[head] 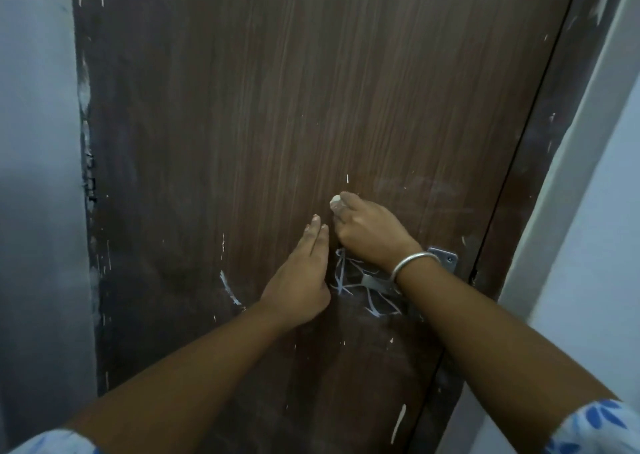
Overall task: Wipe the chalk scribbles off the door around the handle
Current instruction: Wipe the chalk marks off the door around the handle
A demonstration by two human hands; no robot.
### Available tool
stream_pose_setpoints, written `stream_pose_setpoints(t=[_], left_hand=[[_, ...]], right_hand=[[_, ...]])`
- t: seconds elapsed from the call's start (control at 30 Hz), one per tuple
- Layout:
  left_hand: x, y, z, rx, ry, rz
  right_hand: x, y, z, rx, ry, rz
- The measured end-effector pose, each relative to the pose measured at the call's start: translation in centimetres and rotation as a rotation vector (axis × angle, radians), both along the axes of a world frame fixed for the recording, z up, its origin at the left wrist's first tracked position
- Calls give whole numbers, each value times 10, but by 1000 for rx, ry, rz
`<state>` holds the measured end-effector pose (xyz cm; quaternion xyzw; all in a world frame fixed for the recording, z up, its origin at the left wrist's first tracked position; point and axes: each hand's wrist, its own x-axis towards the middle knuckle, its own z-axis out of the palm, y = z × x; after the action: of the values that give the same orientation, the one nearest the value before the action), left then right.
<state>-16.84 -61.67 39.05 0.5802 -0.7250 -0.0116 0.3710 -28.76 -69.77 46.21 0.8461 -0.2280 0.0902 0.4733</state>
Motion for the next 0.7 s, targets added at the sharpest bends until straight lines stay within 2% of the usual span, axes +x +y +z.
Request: stream_pose_setpoints(t=[0.1,0.2,0.27,0.57,0.7], left_hand=[[4,2,-2,4,-51,-32],[10,3,-6,6,-128,-38],[11,4,-9,1,-161,-26],[9,-2,-12,-13,-112,16],[15,-5,-15,-4,-55,27]], right_hand=[[-33,6,2,3,-165,12],[-73,11,-1,108,-359,134],[-89,15,-3,169,-362,128],[-88,25,-1,144,-453,-134],[-86,24,-5,137,-433,-101]])
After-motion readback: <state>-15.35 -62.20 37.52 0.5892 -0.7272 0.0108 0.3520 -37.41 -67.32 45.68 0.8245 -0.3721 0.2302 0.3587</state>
